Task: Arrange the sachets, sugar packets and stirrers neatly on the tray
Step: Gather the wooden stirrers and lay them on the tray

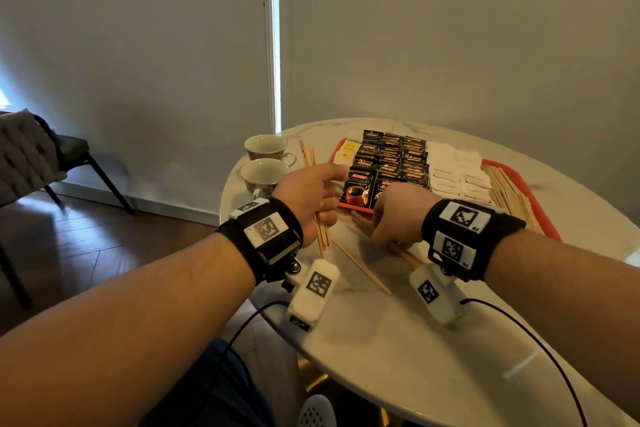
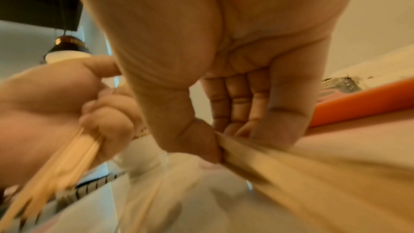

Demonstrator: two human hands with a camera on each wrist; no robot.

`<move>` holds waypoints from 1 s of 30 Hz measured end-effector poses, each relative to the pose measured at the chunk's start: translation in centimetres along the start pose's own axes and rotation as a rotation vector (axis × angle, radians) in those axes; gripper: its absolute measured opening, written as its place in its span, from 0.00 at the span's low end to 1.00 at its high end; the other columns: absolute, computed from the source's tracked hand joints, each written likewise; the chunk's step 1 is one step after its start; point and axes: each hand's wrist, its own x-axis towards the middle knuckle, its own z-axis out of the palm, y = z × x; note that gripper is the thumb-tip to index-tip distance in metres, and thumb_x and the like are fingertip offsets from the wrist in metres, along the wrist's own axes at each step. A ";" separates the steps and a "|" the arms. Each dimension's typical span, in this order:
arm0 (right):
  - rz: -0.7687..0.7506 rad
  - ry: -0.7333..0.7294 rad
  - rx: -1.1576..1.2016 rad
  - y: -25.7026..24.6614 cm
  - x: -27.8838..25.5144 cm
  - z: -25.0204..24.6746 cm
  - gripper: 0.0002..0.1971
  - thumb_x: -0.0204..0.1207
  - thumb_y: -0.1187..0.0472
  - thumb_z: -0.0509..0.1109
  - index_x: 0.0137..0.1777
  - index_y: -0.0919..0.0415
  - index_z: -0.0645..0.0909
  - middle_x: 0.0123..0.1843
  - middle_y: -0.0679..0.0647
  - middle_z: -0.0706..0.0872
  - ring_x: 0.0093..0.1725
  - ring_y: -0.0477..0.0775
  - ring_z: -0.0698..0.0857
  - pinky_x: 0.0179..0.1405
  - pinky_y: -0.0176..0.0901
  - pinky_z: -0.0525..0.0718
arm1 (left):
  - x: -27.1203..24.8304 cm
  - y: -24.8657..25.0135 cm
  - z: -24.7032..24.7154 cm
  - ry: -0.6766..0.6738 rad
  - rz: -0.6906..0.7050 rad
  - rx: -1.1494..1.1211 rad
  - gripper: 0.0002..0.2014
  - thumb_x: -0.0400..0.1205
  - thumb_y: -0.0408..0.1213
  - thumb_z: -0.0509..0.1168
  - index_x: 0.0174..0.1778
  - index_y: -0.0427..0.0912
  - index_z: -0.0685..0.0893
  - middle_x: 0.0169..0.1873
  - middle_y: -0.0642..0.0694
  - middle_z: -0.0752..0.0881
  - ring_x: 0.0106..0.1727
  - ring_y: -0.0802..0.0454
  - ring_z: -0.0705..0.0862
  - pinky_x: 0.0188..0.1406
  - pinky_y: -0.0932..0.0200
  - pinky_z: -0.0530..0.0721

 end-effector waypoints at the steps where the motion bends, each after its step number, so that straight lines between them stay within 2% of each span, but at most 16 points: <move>1: 0.003 0.024 0.072 0.2 0.0 -0.4 0.11 0.72 0.54 0.82 0.52 0.57 0.91 0.43 0.53 0.93 0.43 0.51 0.93 0.47 0.49 0.94 | 0.1 -0.1 0.0 0.008 -0.004 0.009 0.06 0.86 0.38 0.71 0.51 0.40 0.82 0.23 0.53 0.70 0.19 0.59 0.63 0.15 0.65 0.64; 4: -0.017 0.105 0.323 0.4 -0.1 -1.9 0.06 0.71 0.58 0.83 0.45 0.57 0.91 0.37 0.52 0.93 0.36 0.50 0.93 0.42 0.47 0.94 | 0.4 -0.4 0.0 0.011 -0.055 0.043 0.15 0.82 0.45 0.77 0.55 0.39 0.83 0.27 0.52 0.71 0.21 0.59 0.64 0.16 0.65 0.65; 6: -0.060 0.138 0.531 0.3 -0.1 -2.7 0.05 0.70 0.63 0.82 0.44 0.61 0.90 0.36 0.56 0.93 0.37 0.54 0.93 0.45 0.53 0.94 | 0.7 -0.5 0.3 0.010 -0.081 0.068 0.22 0.78 0.52 0.79 0.54 0.40 0.82 0.25 0.52 0.70 0.21 0.58 0.64 0.18 0.65 0.66; 9: -0.128 0.122 0.791 -0.2 -0.3 -3.1 0.07 0.71 0.66 0.81 0.47 0.66 0.88 0.38 0.59 0.93 0.39 0.59 0.93 0.50 0.58 0.93 | 0.7 -0.6 1.3 -0.035 -0.091 0.094 0.23 0.76 0.63 0.77 0.43 0.45 0.82 0.24 0.51 0.72 0.21 0.57 0.66 0.19 0.64 0.65; 10: -0.150 0.114 0.829 -0.4 -0.3 -3.0 0.08 0.71 0.67 0.80 0.48 0.67 0.88 0.40 0.61 0.93 0.41 0.61 0.94 0.51 0.59 0.93 | 0.7 -0.6 1.7 -0.049 -0.080 0.101 0.24 0.76 0.65 0.75 0.42 0.46 0.83 0.24 0.50 0.75 0.20 0.57 0.68 0.18 0.63 0.64; 12: -0.187 0.125 0.855 -0.9 -0.2 -2.4 0.08 0.72 0.68 0.78 0.51 0.66 0.88 0.44 0.63 0.94 0.44 0.63 0.94 0.52 0.59 0.93 | 1.2 -0.9 2.4 -0.055 -0.046 0.137 0.27 0.77 0.69 0.72 0.48 0.45 0.88 0.25 0.48 0.80 0.21 0.54 0.74 0.18 0.64 0.67; 13: -0.194 0.146 0.861 -1.0 -0.2 -2.1 0.08 0.72 0.69 0.78 0.51 0.66 0.88 0.44 0.64 0.94 0.44 0.62 0.95 0.51 0.57 0.94 | 1.5 -1.0 2.5 -0.038 -0.028 0.157 0.30 0.76 0.70 0.71 0.53 0.44 0.89 0.27 0.46 0.84 0.23 0.52 0.80 0.19 0.62 0.72; 14: -0.196 0.169 0.878 -1.2 -0.2 -1.9 0.07 0.72 0.69 0.77 0.50 0.65 0.89 0.45 0.64 0.94 0.44 0.61 0.94 0.50 0.56 0.94 | 1.9 -1.1 2.5 -0.002 -0.011 0.173 0.33 0.75 0.72 0.71 0.57 0.44 0.90 0.32 0.44 0.89 0.28 0.48 0.87 0.23 0.57 0.82; 15: -0.202 0.186 0.909 -1.2 -0.1 -1.6 0.07 0.72 0.70 0.78 0.49 0.65 0.89 0.45 0.64 0.93 0.45 0.61 0.94 0.49 0.55 0.94 | 2.1 -1.1 2.4 0.040 0.008 0.189 0.35 0.74 0.73 0.69 0.60 0.45 0.90 0.38 0.41 0.93 0.36 0.44 0.92 0.34 0.50 0.90; 16: -0.210 0.195 0.953 -1.2 -0.1 -1.4 0.07 0.72 0.70 0.78 0.49 0.66 0.90 0.45 0.64 0.93 0.46 0.62 0.94 0.49 0.54 0.94 | 2.3 -1.1 2.4 0.073 0.029 0.207 0.36 0.74 0.73 0.68 0.61 0.45 0.89 0.42 0.39 0.94 0.43 0.40 0.94 0.45 0.43 0.93; 17: -0.221 0.201 1.000 -1.1 -0.1 -1.2 0.07 0.72 0.70 0.79 0.49 0.66 0.90 0.45 0.64 0.93 0.46 0.63 0.94 0.49 0.54 0.94 | 2.4 -1.0 2.3 0.095 0.044 0.220 0.34 0.76 0.72 0.66 0.59 0.44 0.89 0.42 0.39 0.94 0.44 0.39 0.94 0.49 0.41 0.93; 18: -0.233 0.207 1.033 -1.0 -0.3 -1.0 0.07 0.71 0.70 0.81 0.49 0.66 0.90 0.44 0.63 0.93 0.46 0.63 0.94 0.48 0.54 0.94 | 2.3 -0.9 2.3 0.111 0.050 0.225 0.31 0.81 0.70 0.63 0.55 0.42 0.88 0.37 0.40 0.92 0.38 0.42 0.92 0.44 0.44 0.92; 20: -0.249 0.203 1.043 -0.9 -0.5 -1.0 0.09 0.71 0.67 0.82 0.50 0.67 0.89 0.43 0.62 0.94 0.43 0.61 0.94 0.46 0.52 0.93 | 2.0 -0.6 2.2 0.159 0.040 0.232 0.27 0.87 0.64 0.60 0.47 0.39 0.83 0.22 0.45 0.81 0.22 0.49 0.81 0.26 0.56 0.80; 22: -0.232 0.145 1.071 -0.6 -0.9 -1.1 0.09 0.73 0.67 0.81 0.51 0.69 0.89 0.44 0.63 0.94 0.42 0.59 0.94 0.45 0.49 0.93 | 1.9 -0.4 1.8 0.189 0.045 0.241 0.26 0.89 0.62 0.59 0.42 0.40 0.78 0.19 0.47 0.76 0.17 0.52 0.73 0.22 0.58 0.71; 25: -0.117 0.004 1.033 0.3 -1.1 -1.3 0.05 0.77 0.68 0.77 0.52 0.68 0.90 0.46 0.64 0.94 0.45 0.60 0.94 0.50 0.54 0.93 | 1.8 0.3 1.1 0.206 0.076 0.224 0.25 0.90 0.60 0.58 0.40 0.41 0.78 0.24 0.45 0.81 0.19 0.52 0.76 0.21 0.59 0.71; 30: -0.055 -0.049 0.526 0.5 -0.9 0.8 0.05 0.76 0.59 0.80 0.50 0.57 0.90 0.43 0.55 0.94 0.44 0.54 0.94 0.46 0.50 0.94 | 1.9 1.5 0.8 0.216 0.178 0.255 0.25 0.89 0.60 0.59 0.38 0.43 0.78 0.27 0.45 0.86 0.28 0.47 0.81 0.26 0.55 0.76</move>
